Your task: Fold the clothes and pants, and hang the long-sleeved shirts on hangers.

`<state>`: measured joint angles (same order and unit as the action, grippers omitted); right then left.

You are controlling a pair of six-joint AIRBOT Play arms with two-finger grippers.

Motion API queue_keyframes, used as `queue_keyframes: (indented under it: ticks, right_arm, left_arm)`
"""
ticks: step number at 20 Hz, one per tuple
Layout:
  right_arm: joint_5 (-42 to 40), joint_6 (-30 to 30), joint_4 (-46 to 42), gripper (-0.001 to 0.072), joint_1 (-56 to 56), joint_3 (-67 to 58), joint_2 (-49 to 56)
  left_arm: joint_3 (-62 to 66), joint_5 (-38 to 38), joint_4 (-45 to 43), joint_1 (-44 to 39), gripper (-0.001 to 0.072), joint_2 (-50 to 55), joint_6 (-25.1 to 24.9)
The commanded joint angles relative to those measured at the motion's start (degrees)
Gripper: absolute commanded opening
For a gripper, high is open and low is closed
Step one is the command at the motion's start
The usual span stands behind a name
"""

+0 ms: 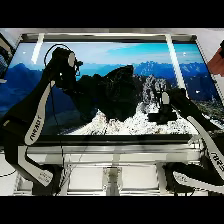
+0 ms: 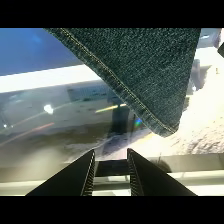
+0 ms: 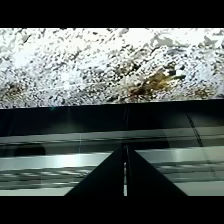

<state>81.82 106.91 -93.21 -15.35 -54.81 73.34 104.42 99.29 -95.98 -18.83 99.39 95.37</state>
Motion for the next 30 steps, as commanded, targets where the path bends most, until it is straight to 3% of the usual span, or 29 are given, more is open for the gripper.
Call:
queue_keyframes:
  ticks: [1, 10, 13, 16, 20, 26, 28, 30]
  right_arm:
    - [0.0, 0.0, 0.0, 0.0029, 0.0, -0.1, 0.0]
    - [-2.3, 0.0, 0.0, 0.0029, 0.0, -0.1, 0.0]
    - [-8.6, 0.7, 0.8, 0.0028, 0.0, -0.1, 0.0]
    - [-12.2, 6.9, 4.1, 0.0029, 0.0, -0.1, 0.0]
    - [-17.1, 6.0, 2.4, 0.0029, 0.0, -0.1, 0.0]
    - [-20.9, 5.9, 3.4, 0.0029, 0.0, -0.1, 0.1]
    - [-27.2, 4.4, 4.7, 0.0029, 0.0, -0.1, 0.1]
    - [-37.5, -0.9, 13.8, 0.0028, 0.0, -0.1, 0.1]
  left_arm:
    - [0.0, 0.0, 0.0, 0.0, 0.0226, 0.0, 0.0]
    - [0.0, 0.0, 0.0, 0.0, 0.0226, 0.0, 0.0]
    - [0.0, 0.0, 0.0, 0.0, 0.0225, 0.0, 0.0]
    - [0.0, -0.7, 0.0, 0.0, 0.0225, 0.1, 0.0]
    - [0.0, -2.4, 0.0, 0.0, 0.0226, 0.1, -0.2]
    - [0.0, -12.9, -1.8, 1.9, 0.0225, 0.1, -9.2]
    - [0.0, -13.2, -1.7, 3.2, 0.0225, 0.1, -12.5]
    - [0.0, -13.2, -1.7, 4.8, 0.0225, 0.1, -12.5]
